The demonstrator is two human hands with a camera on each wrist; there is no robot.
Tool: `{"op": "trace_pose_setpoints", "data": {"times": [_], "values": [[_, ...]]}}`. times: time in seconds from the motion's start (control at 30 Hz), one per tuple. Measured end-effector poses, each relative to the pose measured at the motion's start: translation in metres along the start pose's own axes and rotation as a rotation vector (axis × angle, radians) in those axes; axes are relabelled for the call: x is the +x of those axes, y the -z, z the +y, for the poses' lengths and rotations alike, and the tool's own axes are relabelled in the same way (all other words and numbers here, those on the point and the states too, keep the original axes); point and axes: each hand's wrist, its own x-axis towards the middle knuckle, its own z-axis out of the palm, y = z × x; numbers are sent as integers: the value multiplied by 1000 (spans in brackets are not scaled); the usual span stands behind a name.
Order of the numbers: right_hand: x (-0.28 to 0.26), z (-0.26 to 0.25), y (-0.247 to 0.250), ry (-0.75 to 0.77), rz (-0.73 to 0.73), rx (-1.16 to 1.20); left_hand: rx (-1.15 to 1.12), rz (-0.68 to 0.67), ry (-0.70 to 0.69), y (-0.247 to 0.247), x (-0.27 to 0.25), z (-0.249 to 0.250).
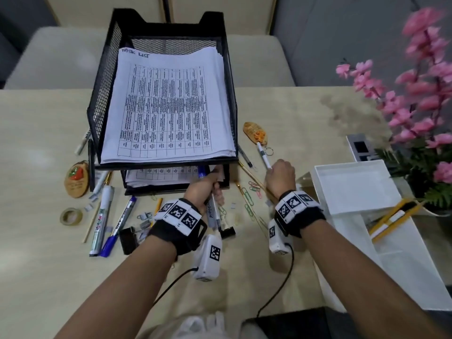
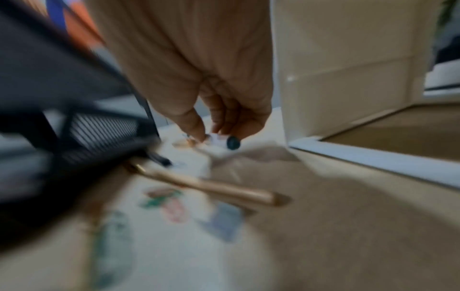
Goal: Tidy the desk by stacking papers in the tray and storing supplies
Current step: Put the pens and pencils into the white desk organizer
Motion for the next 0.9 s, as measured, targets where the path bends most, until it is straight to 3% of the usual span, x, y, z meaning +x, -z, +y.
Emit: {"op": "trace_pose_setpoints", "data": {"times": [0.13,0.33,0.43,0.6,0.7,0.8,0.9], "values": [[-59,-6,11,100,-189,500,-94,-113,63,-13,7,-7],[-94,-4,-8,207,-339,501,-167,-98,47,-20,12,-15],[-75,-9,-6,185,-285,539,-135,-42,-10,-17,11,-12],[2,-37,-1,129,4,278,-23,45,-92,-2,10,-3],[36,-52,-14,177,-35,54,56,147,-124,10,10,1],[47,-58,-26,214,-73,-112,102,149,-114,18,9,5],[40,-58,-26,198,-114,-117,168,124,-117,20,7,3]]}}
